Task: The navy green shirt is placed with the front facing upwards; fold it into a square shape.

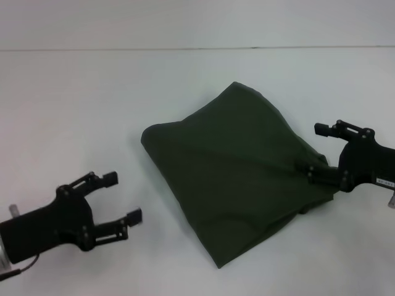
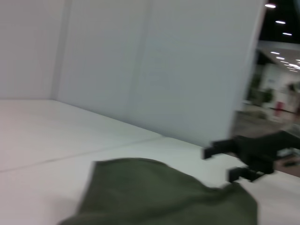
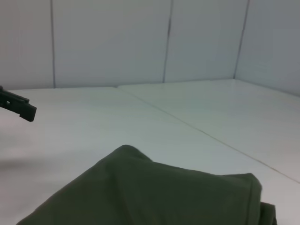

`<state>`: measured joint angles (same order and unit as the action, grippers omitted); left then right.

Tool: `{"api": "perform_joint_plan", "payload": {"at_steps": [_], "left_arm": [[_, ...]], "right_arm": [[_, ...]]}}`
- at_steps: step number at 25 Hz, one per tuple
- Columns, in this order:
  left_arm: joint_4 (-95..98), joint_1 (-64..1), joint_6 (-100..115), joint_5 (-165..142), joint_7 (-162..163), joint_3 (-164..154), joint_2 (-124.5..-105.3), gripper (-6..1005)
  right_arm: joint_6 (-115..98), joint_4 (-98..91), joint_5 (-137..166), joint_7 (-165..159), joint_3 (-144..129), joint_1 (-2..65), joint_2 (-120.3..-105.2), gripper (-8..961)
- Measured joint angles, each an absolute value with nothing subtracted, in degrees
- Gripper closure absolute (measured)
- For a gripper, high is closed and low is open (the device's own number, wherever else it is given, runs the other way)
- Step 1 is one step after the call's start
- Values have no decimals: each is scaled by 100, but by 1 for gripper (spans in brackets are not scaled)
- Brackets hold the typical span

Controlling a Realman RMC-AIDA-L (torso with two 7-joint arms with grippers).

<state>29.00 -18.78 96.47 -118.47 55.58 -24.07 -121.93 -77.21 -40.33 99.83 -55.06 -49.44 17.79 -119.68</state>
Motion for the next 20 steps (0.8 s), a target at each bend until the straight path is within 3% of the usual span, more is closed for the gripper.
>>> {"api": "perform_joint_plan", "payload": {"at_steps": [20], "left_arm": [[2932,-1875,9824,-12260,5328,-2514,-12196,63]], "right_arm": [[-8355,-3922,9975,-4839,-4669,1611,-11892,88]]}}
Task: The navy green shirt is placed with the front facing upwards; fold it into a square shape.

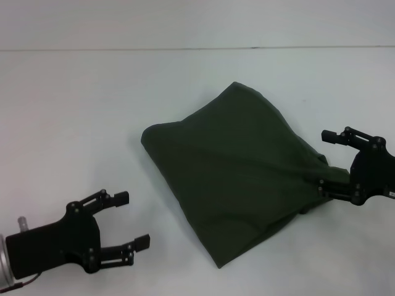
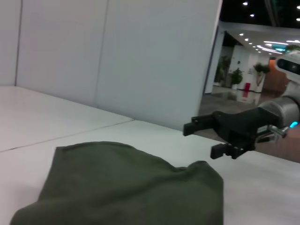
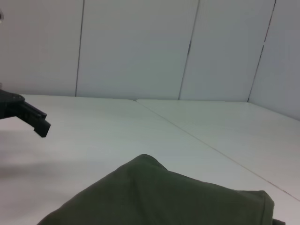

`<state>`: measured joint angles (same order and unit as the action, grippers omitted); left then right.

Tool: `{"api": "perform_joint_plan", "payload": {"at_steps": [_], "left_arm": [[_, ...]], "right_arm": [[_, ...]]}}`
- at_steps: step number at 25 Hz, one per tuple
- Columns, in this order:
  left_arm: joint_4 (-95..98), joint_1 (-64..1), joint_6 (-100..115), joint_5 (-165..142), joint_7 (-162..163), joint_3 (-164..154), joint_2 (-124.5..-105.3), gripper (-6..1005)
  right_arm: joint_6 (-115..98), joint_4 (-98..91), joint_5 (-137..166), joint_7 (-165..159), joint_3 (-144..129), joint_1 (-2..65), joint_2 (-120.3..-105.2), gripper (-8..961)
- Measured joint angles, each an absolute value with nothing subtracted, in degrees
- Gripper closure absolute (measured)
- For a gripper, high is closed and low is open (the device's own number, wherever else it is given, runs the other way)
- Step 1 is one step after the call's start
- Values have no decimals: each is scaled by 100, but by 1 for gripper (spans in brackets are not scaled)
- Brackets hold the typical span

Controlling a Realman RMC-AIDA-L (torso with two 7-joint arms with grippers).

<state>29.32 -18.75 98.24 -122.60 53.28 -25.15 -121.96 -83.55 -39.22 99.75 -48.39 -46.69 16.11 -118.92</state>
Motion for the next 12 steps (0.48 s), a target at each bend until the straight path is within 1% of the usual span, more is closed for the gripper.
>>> {"api": "perform_joint_plan", "payload": {"at_steps": [12], "left_arm": [[2992,-1837,9852,-12332,5312,-2482,-12190,63]], "right_arm": [[-8296,-3874,9970,-4820,-4625,1631,-11936,88]]}}
